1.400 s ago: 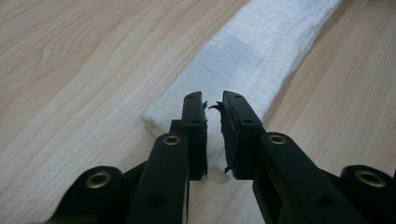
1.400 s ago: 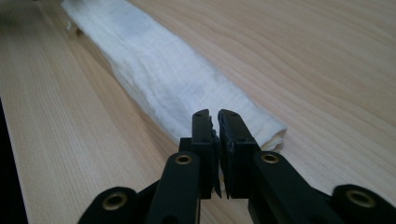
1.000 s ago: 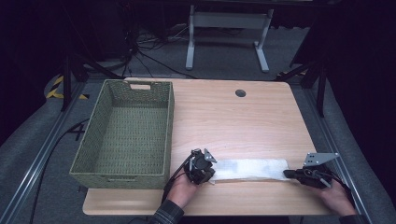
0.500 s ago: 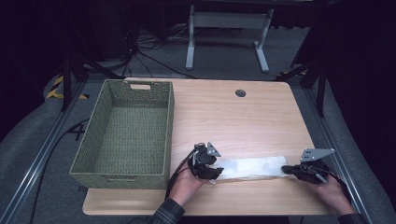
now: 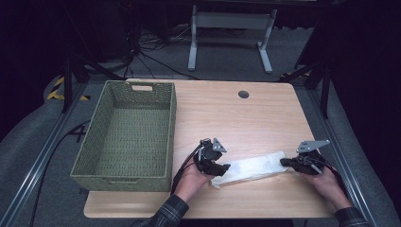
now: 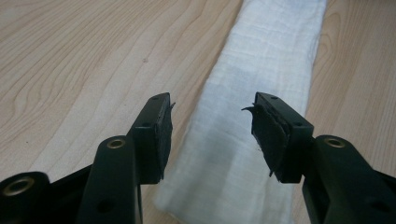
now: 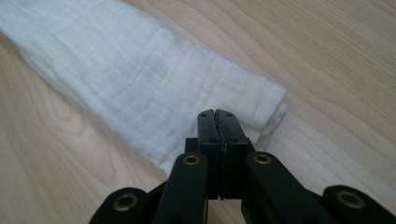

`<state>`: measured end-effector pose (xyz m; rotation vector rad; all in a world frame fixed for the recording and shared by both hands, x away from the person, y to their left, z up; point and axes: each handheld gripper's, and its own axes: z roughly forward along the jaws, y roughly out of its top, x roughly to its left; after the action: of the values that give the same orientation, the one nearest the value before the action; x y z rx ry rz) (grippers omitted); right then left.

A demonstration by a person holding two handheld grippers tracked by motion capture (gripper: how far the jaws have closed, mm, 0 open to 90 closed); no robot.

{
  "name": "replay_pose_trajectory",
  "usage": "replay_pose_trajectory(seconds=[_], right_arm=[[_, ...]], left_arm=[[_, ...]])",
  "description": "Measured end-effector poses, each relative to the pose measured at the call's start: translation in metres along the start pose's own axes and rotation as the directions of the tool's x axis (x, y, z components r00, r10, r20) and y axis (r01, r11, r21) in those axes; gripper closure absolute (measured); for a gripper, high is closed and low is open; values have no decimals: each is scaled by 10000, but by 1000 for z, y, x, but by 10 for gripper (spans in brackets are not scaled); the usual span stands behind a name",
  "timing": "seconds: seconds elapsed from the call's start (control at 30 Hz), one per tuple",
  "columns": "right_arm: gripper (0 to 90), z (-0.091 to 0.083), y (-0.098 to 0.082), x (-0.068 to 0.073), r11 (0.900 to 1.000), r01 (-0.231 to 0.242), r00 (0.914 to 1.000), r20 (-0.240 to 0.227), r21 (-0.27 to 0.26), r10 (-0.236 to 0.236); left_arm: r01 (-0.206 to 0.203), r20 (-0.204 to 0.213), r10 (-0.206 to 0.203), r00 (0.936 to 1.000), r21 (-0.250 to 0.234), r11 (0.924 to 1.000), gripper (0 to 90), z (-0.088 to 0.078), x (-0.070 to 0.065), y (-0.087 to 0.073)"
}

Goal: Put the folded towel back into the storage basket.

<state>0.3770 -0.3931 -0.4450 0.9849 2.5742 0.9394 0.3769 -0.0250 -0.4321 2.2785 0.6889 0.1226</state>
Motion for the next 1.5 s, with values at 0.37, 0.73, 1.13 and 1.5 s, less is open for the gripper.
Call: replay_pose_trajectory(seconds=[0.37, 0.73, 1.13, 1.5], right_arm=[[899, 25, 31, -15, 10000, 63, 10000, 61, -10, -63], [898, 55, 64, -29, 9996, 216, 9997, -138, -205, -219], [893, 26, 64, -18, 9917, -44, 9986, -520, -1287, -23], [897, 32, 42, 22, 9960, 233, 9888, -1452, -859, -356]], left_arm=[[48, -83, -47, 10000, 61, 10000, 495, 5, 5, 1], [173, 91, -175, 9998, 150, 9997, 612, 5, 6, 1], [237, -386, -229, 9990, 219, 9995, 893, 6, 8, -1], [293, -302, -271, 9992, 768, 9966, 895, 18, 10, -5]])
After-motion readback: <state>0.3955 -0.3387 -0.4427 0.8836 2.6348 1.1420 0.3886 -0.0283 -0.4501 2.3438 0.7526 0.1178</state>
